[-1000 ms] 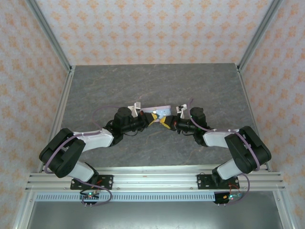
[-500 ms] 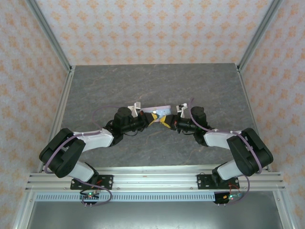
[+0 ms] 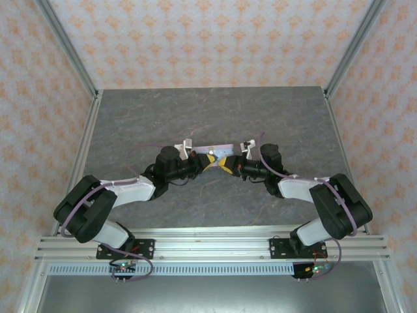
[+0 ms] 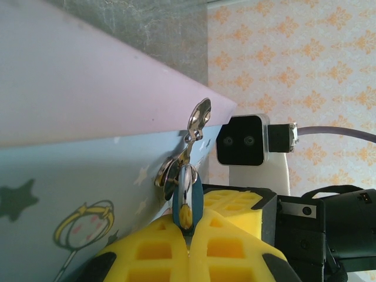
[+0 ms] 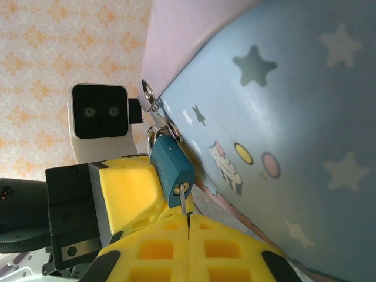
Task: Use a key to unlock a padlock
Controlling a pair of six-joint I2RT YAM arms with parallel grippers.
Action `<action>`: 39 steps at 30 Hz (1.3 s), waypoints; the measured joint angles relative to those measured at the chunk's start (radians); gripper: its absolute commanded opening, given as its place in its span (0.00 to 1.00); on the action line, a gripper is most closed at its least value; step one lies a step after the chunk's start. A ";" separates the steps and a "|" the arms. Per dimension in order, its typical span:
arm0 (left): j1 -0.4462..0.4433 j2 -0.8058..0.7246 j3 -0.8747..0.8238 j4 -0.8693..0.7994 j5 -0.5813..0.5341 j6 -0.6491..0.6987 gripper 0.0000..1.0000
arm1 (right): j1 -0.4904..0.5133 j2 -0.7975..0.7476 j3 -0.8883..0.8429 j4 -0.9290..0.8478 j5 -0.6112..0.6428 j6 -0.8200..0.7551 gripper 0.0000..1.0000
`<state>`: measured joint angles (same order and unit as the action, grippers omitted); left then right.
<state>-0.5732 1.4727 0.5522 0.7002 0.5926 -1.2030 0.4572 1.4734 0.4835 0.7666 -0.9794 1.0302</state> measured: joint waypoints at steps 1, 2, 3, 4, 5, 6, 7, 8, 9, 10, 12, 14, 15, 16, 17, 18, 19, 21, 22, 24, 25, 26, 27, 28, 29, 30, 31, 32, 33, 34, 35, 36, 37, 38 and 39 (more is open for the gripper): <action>0.000 0.000 0.000 0.000 -0.003 0.000 0.00 | 0.000 0.006 0.003 0.001 -0.003 0.000 0.00; 0.002 0.000 -0.002 0.000 -0.005 0.000 0.00 | -0.001 0.012 0.006 0.004 -0.007 -0.001 0.00; 0.004 0.000 -0.003 0.002 -0.005 0.000 0.00 | -0.003 0.017 0.008 0.006 -0.010 -0.003 0.00; 0.004 0.000 -0.004 0.003 -0.004 0.000 0.00 | -0.006 0.024 0.009 0.011 -0.014 -0.003 0.00; 0.004 0.000 -0.005 0.003 -0.005 0.000 0.00 | -0.010 0.029 0.010 0.016 -0.020 -0.004 0.00; 0.004 0.000 -0.005 0.003 -0.004 0.000 0.00 | -0.014 0.032 0.010 0.019 -0.025 -0.004 0.00; 0.004 0.000 -0.005 0.004 -0.004 0.000 0.00 | -0.018 0.035 0.010 0.026 -0.034 -0.003 0.00; 0.004 0.000 -0.005 0.004 -0.004 0.000 0.00 | -0.023 0.039 0.010 0.029 -0.041 -0.004 0.00; 0.004 0.000 -0.005 0.004 -0.004 0.000 0.00 | -0.026 0.042 0.010 0.034 -0.047 -0.004 0.00; 0.004 0.000 -0.005 0.004 -0.003 0.000 0.00 | -0.029 0.045 0.011 0.035 -0.053 -0.004 0.00; 0.004 0.000 -0.006 0.005 -0.003 0.000 0.00 | -0.035 0.052 0.016 0.036 -0.067 -0.004 0.00; 0.004 0.000 -0.006 0.005 -0.005 0.000 0.00 | -0.039 0.061 0.023 0.038 -0.077 -0.006 0.00; 0.004 0.000 -0.006 0.005 -0.006 0.000 0.00 | -0.041 0.064 0.024 0.039 -0.080 -0.006 0.00; 0.005 0.000 -0.006 0.005 -0.006 0.000 0.00 | -0.042 0.067 0.025 0.042 -0.084 -0.006 0.00; 0.005 0.000 -0.006 0.005 -0.006 0.000 0.00 | -0.042 0.069 0.026 0.045 -0.085 -0.006 0.00; 0.005 0.000 -0.006 0.005 -0.006 0.000 0.00 | -0.043 0.073 0.026 0.050 -0.087 -0.006 0.00; 0.005 0.000 -0.006 0.005 -0.006 0.000 0.00 | -0.043 0.076 0.026 0.054 -0.088 -0.006 0.00; 0.005 0.000 -0.006 0.005 -0.008 0.000 0.00 | -0.044 0.081 0.026 0.064 -0.091 -0.003 0.00; 0.005 0.000 -0.006 0.005 -0.010 0.000 0.00 | -0.044 0.085 0.026 0.071 -0.091 -0.002 0.00; 0.005 0.000 -0.006 0.005 -0.014 0.000 0.00 | -0.044 0.092 0.026 0.083 -0.092 0.002 0.00; 0.005 0.000 -0.006 0.005 -0.018 0.000 0.00 | -0.044 0.097 0.027 0.090 -0.092 0.005 0.00; 0.005 0.000 -0.006 0.005 -0.021 0.000 0.00 | -0.044 0.101 0.028 0.097 -0.092 0.007 0.00; 0.005 0.000 -0.006 0.005 -0.024 0.000 0.00 | -0.044 0.108 0.030 0.106 -0.094 0.013 0.00; 0.005 0.000 -0.006 0.005 -0.027 0.000 0.00 | -0.045 0.115 0.032 0.115 -0.095 0.017 0.00; 0.006 0.000 -0.006 0.006 -0.029 0.000 0.00 | -0.045 0.121 0.034 0.125 -0.097 0.025 0.00; 0.006 0.000 -0.006 0.006 -0.031 0.000 0.00 | -0.046 0.128 0.035 0.137 -0.100 0.032 0.00; 0.006 0.000 -0.006 0.007 -0.033 0.000 0.00 | -0.046 0.134 0.036 0.149 -0.102 0.043 0.00; 0.006 0.000 -0.006 0.008 -0.035 0.000 0.00 | -0.046 0.138 0.037 0.156 -0.102 0.050 0.00; 0.006 0.000 -0.006 0.008 -0.037 0.000 0.00 | -0.046 0.141 0.037 0.162 -0.103 0.055 0.00; 0.006 0.001 -0.006 0.008 -0.038 0.000 0.00 | -0.046 0.142 0.037 0.166 -0.103 0.059 0.00; 0.006 0.001 -0.006 0.009 -0.040 0.000 0.00 | -0.046 0.144 0.038 0.168 -0.103 0.061 0.00; 0.006 0.001 -0.006 0.010 -0.043 0.000 0.00 | -0.046 0.148 0.040 0.171 -0.105 0.062 0.00; 0.006 0.001 -0.006 0.010 -0.046 0.000 0.00 | -0.047 0.154 0.044 0.174 -0.109 0.062 0.00; 0.006 0.001 -0.006 0.010 -0.050 -0.001 0.00 | -0.048 0.161 0.047 0.177 -0.113 0.062 0.00; 0.006 0.002 -0.006 0.010 -0.053 -0.003 0.00 | -0.048 0.170 0.054 0.180 -0.117 0.062 0.00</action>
<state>-0.5667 1.4750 0.5465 0.7101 0.5400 -1.2057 0.4088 1.6432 0.5373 0.9463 -1.0969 1.0920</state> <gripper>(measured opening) 0.041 0.045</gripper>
